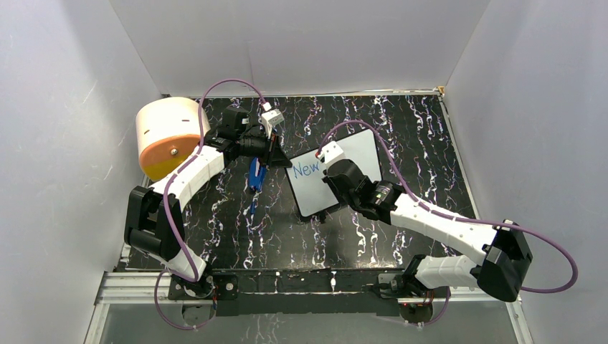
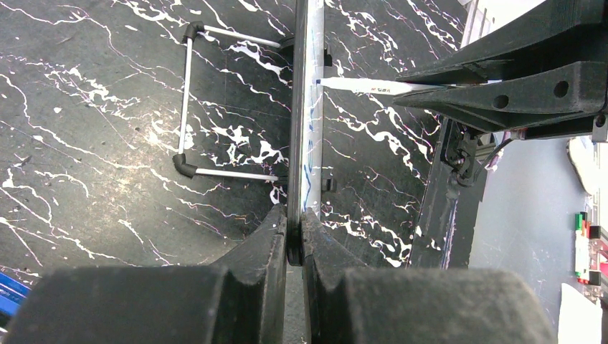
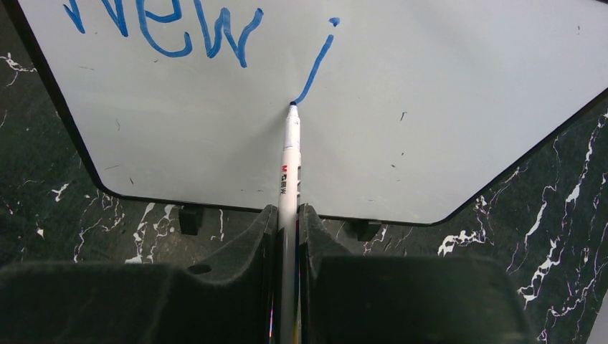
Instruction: Write a sentence on the whiteboard
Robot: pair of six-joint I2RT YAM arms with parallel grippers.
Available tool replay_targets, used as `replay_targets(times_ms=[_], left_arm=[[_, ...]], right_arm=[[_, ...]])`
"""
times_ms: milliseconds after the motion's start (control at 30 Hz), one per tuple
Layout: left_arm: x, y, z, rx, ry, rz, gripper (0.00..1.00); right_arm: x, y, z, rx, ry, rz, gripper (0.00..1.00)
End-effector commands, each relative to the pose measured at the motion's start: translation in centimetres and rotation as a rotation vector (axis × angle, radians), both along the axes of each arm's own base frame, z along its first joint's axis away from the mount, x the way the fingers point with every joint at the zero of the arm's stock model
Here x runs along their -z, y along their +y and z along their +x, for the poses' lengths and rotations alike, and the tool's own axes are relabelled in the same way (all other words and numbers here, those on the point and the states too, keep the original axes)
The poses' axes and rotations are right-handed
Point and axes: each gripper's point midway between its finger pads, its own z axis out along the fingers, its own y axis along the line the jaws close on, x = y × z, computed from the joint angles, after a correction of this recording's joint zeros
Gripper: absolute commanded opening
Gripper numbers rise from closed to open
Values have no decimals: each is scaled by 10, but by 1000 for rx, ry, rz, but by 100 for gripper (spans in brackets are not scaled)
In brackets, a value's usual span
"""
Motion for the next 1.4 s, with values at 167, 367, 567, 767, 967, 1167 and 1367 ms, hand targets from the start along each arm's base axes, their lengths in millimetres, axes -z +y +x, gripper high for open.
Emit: replay_targets(times_ms=[167, 367, 567, 767, 967, 1167, 1367], left_arm=[[4, 0, -6, 24, 5, 21, 0], [5, 1, -6, 19, 4, 25, 0], [5, 2, -5, 14, -1, 31, 0], [8, 3, -4, 5, 5, 43, 0], [8, 3, -4, 6, 5, 44, 0], [9, 3, -4, 6, 9, 46, 0], [8, 3, -4, 9, 11, 43, 0]], right_arm=[[-42, 28, 14, -30, -83, 158, 0], [-49, 29, 15, -35, -103, 172, 0], [-53, 19, 17, -1, -125, 157, 0], [-60, 5, 18, 32, -155, 149, 0], [-59, -2, 25, 59, -161, 142, 0], [-63, -3, 31, 67, -179, 156, 0], [-66, 0, 36, 64, -182, 162, 0]])
